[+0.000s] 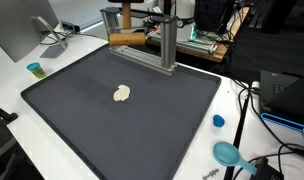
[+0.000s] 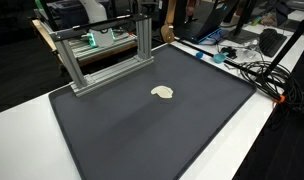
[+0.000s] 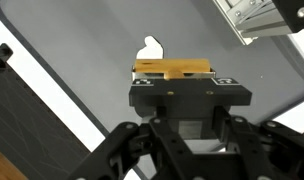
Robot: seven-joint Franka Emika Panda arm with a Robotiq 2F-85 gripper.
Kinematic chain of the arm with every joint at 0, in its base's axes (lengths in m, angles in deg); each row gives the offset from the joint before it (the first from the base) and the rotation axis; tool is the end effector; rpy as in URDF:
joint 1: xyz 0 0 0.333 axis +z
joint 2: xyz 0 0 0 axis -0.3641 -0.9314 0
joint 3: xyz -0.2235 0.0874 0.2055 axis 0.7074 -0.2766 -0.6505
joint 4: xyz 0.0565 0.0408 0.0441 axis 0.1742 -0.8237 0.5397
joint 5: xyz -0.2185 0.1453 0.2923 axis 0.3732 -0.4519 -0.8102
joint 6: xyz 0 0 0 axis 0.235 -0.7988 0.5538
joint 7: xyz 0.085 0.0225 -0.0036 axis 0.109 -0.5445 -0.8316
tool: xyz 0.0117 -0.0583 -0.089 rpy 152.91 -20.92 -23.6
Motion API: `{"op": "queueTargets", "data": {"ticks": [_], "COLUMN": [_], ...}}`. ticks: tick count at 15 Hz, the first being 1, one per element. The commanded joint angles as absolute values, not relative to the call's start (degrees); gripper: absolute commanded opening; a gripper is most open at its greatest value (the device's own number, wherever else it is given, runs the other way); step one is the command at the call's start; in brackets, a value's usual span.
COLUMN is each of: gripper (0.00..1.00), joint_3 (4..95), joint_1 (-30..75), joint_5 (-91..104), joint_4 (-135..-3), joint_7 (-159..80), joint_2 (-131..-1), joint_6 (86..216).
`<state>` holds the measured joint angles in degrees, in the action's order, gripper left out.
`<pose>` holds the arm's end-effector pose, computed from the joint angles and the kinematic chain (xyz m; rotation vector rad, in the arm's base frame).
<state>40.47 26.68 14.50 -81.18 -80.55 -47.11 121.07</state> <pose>0.5491 0.0837 0.5474 2.6872 1.2241 -0.0014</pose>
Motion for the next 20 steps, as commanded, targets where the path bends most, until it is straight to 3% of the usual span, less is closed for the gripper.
{"op": "queueTargets", "data": {"ticks": [1, 10, 11, 16, 17, 20], "gripper": [0.21, 0.21, 0.46, 0.46, 0.21, 0.21], "joint_3": [40.0, 41.9, 40.8, 41.9, 41.8, 43.4], "joint_1": [27.0, 24.9, 26.0, 24.9, 24.9, 23.9], "joint_5": [12.1, 10.4, 12.0, 11.8, 11.8, 10.2], "joint_4": [-82.0, -97.7, -91.8, -96.5, -96.5, -98.7], "joint_7": [-71.1, -47.4, -50.4, -48.1, -48.1, -48.1], "joint_2": [-46.3, -34.1, -38.7, -36.2, -36.2, -33.8], "joint_6": [120.8, 122.2, 120.5, 121.3, 121.3, 122.7]}}
